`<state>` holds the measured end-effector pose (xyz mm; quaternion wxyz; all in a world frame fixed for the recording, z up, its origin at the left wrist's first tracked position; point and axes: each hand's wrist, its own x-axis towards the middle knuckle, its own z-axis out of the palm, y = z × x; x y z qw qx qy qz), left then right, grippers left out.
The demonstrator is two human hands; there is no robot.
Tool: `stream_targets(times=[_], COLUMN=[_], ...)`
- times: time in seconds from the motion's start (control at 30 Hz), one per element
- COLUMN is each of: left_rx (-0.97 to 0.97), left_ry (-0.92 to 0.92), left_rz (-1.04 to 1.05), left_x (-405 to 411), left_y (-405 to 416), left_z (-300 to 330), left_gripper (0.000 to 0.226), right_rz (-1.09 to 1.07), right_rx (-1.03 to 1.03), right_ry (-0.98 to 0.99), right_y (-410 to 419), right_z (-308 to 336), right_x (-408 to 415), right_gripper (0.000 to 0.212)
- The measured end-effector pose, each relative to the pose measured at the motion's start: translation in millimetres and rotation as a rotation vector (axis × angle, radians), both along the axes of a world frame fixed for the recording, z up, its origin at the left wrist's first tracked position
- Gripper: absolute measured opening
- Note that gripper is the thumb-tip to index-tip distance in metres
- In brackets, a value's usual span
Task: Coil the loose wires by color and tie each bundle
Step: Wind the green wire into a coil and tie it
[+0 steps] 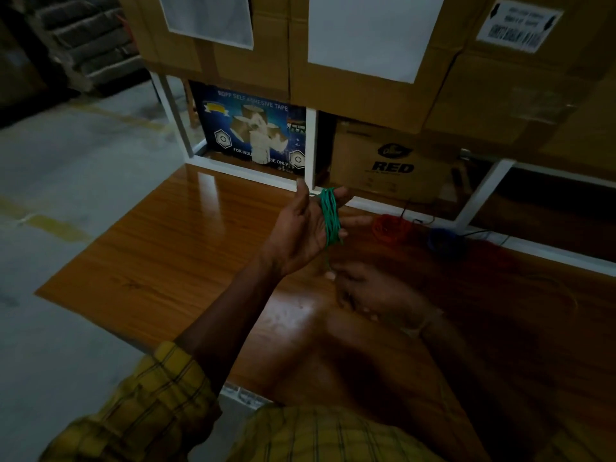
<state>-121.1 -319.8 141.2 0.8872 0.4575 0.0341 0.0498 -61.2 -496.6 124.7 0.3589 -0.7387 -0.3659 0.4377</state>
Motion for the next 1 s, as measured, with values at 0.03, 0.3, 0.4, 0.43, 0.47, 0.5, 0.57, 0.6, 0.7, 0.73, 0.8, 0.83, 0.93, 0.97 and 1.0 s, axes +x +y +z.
stream_targets(times=[0.03,0.3,0.4,0.43,0.47,0.5,0.57,0.6,0.7,0.73,0.8,0.83,0.93,0.97,1.0], left_rx=[0.058,0.697,0.686,0.672,0.668,0.669,0.669,0.643,0.528,0.489,0.408,0.374,0.302,0.282,0.263], left_ry=[0.045,0.375,0.247,0.235,0.228,0.228,0.215,0.203,0.146,0.121,0.075,0.055,0.012,0.007,-0.001], left_rz=[0.031,0.185,-0.02,-0.054,-0.081,-0.103,-0.158,-0.19,-0.301,-0.334,-0.381,-0.396,-0.398,-0.39,-0.379], left_x=[1.0,-1.4,-14.7,-20.6,-25.0,-28.1,-32.4,-34.6,-40.4,-41.7,-42.0,-42.0,-38.4,-36.5,-34.5], left_y=[1.1,-4.5,-13.4,-14.4,-15.3,-16.4,-20.1,-21.3,-21.0,-20.5,-21.9,-22.6,-21.7,-21.4,-21.4], left_z=[-1.9,-8.9,-3.5,-1.4,-0.5,-0.7,2.3,3.9,7.5,9.1,14.2,17.5,23.0,23.9,24.9], left_gripper=[0.091,0.16,0.103,0.096,0.095,0.097,0.097,0.096,0.109,0.115,0.123,0.125,0.128,0.129,0.13], right_rz=[0.054,0.092,0.009,-0.027,-0.071,-0.112,-0.217,-0.272,-0.405,-0.436,-0.47,-0.477,-0.441,-0.414,-0.382], right_rx=[-0.006,0.188,0.326,0.37,0.432,0.507,0.622,0.651,0.629,0.594,0.464,0.381,0.257,0.241,0.214], right_ry=[-0.028,-0.11,-0.008,0.056,0.155,0.28,0.481,0.518,0.443,0.383,0.231,0.143,0.098,0.121,0.133], right_y=[-4.1,-30.1,-31.3,-29.5,-27.3,-24.6,-19.5,-16.3,-2.6,1.9,7.8,7.4,2.1,-0.4,-2.4], right_z=[8.5,85.1,89.1,87.4,83.4,80.0,71.0,67.0,51.4,41.8,17.8,5.3,-26.5,-33.3,-38.5], right_x=[-5.5,19.0,45.9,55.0,65.0,74.0,90.4,97.4,116.7,122.5,127.9,125.1,96.9,83.0,68.7], right_gripper=[0.018,0.015,0.017,0.018,0.019,0.02,0.024,0.026,0.026,0.025,0.024,0.023,0.017,0.016,0.017])
